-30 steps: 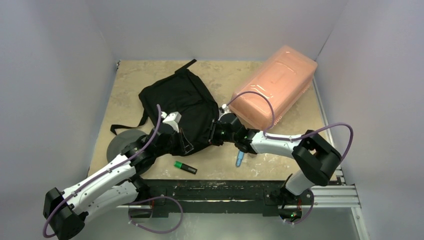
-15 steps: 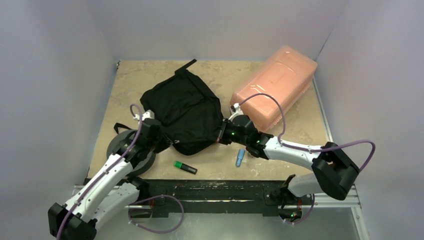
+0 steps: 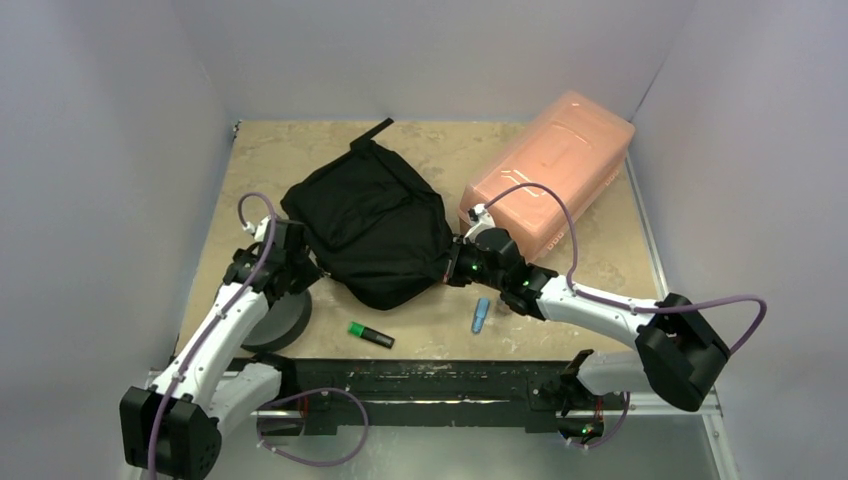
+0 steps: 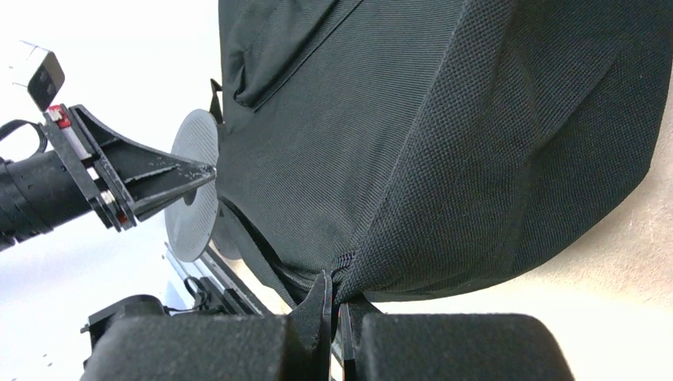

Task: Pack the student bag
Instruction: Zip the student bag at the center of the board.

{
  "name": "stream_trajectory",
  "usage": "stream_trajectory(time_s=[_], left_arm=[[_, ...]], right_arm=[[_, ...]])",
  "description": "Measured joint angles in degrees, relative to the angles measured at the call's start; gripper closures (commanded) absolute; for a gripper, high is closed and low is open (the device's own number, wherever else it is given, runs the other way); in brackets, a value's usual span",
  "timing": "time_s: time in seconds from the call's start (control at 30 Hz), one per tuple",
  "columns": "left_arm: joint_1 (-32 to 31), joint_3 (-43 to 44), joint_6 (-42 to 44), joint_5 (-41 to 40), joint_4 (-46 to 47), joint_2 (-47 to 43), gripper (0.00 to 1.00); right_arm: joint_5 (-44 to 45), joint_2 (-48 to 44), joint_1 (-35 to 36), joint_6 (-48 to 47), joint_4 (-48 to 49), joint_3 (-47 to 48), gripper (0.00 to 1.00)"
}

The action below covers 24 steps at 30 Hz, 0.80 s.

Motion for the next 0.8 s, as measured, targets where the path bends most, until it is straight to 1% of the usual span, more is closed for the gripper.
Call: stream_trajectory(time_s=[0.2,0.33,0.5,0.53,0.63,0.7,0.77,0.8], left_arm=[[5.8,2.8,-0.2,3.7,0.8,6.1,1.0],[7.6,5.4,-0.2,5.8,0.4,10.4,1.0],[8.8,6.9,-0.2,7.0,-0.5,10.9,1.0],[9.0,7.1,-0.2,7.1,-0.6,10.8,0.98],[9.7,7.2,0.0,7.8,-0.7,9.1,0.75],[10.4,7.2,0.7,7.5,-0.6,7.0,0.54],[11.4,7.2,1.4,7.3,-0.6,4.4,0.37],[11.6,7.2,1.9,7.5,-0.7,3.1,0.34]], right_arm=[[-0.4,0.0,-0.2,-1.5,0.3,0.0,1.0],[-0.5,0.0,-0.3,-1.8,0.5,0.0,1.0],[-1.2,0.1,-0.3,-3.7,0.8,0.0,1.0],[-1.8,0.2,-0.3,-4.3,0.9,0.0,1.0],[-3.6,1.1,-0.2,-6.5,1.6,0.0,0.95],[-3.9,2.2,0.7,-8.1,1.4,0.0,0.91],[-3.9,3.6,2.1,-9.4,1.2,0.0,0.84],[-3.9,4.2,2.7,-9.6,1.2,0.0,0.8]])
